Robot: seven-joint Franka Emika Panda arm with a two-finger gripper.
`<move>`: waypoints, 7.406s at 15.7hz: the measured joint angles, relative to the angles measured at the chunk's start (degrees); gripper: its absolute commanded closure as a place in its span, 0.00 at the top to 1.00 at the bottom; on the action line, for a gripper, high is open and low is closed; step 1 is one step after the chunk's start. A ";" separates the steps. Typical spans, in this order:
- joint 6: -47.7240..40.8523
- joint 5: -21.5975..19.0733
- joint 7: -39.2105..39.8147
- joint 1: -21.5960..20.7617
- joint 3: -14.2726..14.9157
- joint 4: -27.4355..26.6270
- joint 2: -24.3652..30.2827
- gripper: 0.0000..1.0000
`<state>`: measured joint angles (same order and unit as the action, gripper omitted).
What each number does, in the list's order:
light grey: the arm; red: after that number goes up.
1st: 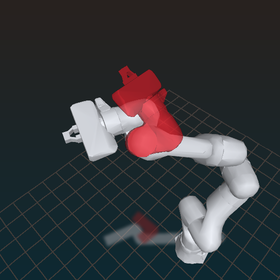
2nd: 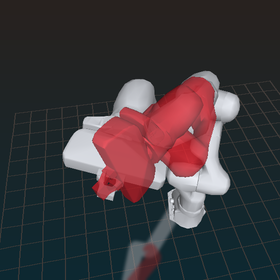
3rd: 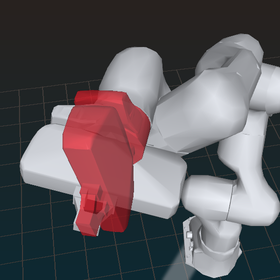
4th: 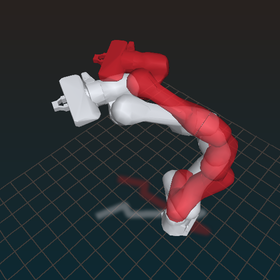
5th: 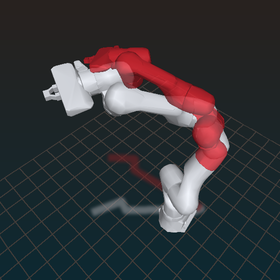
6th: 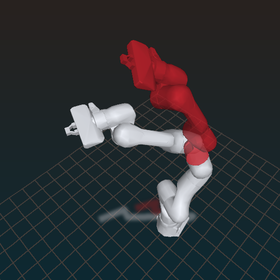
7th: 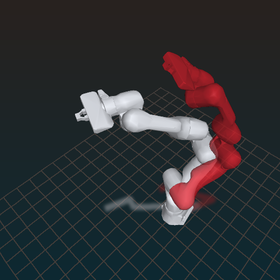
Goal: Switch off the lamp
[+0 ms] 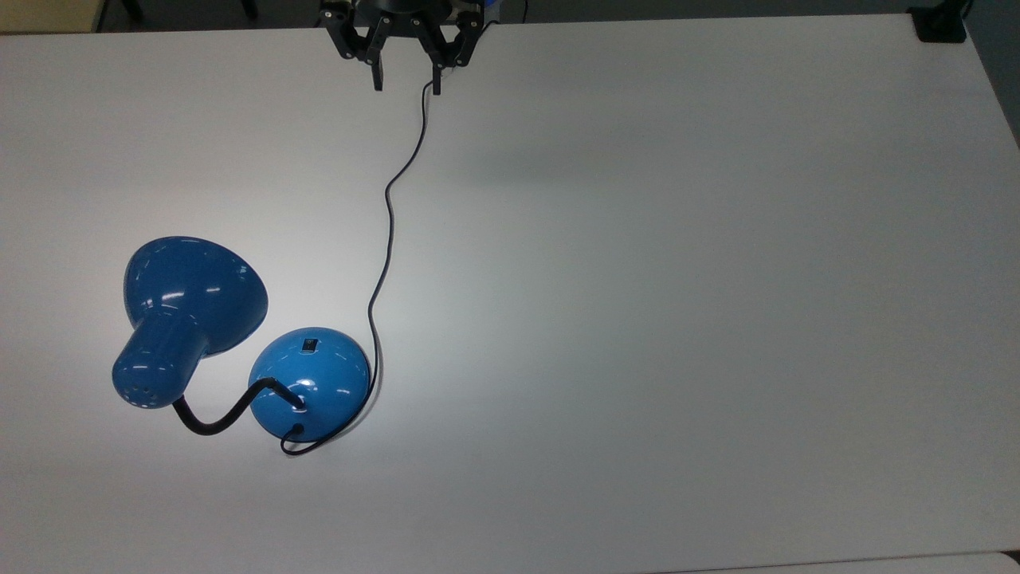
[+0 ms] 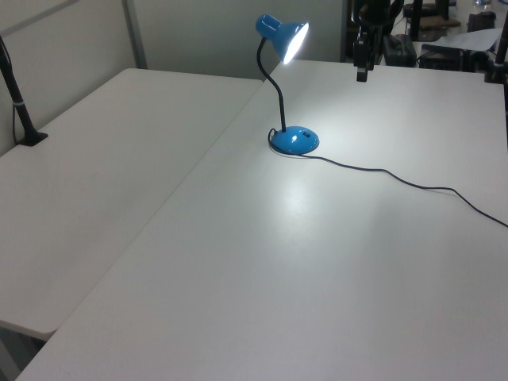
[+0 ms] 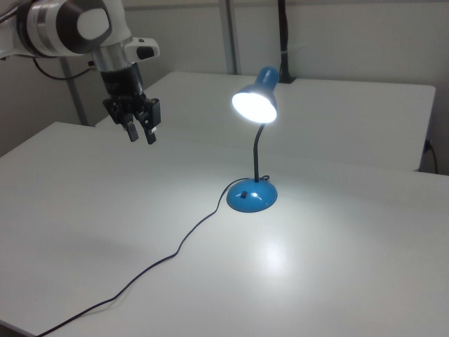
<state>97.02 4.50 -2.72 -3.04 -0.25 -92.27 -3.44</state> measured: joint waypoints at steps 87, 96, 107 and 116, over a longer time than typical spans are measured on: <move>46.37 0.18 10.14 11.79 0.31 -1.73 -28.15 0.00; 34.31 0.18 9.78 11.30 -0.32 -1.69 -24.95 0.00; 4.40 1.50 -0.94 -1.67 -1.01 -1.53 -3.50 0.45; 1.79 1.49 -1.15 -2.72 0.57 -3.13 0.79 1.00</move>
<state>98.81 6.00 -3.87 -5.76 0.32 -95.40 -2.65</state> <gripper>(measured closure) 0.145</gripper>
